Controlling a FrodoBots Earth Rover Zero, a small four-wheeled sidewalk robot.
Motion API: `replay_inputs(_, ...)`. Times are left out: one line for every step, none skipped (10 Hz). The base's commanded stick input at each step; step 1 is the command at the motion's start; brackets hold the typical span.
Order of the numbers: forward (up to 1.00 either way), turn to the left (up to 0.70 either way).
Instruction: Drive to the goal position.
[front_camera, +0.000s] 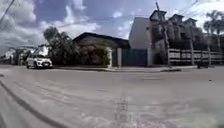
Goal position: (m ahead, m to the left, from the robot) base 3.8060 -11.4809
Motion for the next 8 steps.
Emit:
replay_inputs(0.05, -0.10)
replay_inputs(0.05, -0.10)
replay_inputs(0.06, -0.12)
replay_inputs(0.06, -0.12)
replay_inputs(0.05, -0.20)
replay_inputs(0.04, -0.70)
replay_inputs(0.12, -0.23)
replay_inputs(0.70, -0.35)
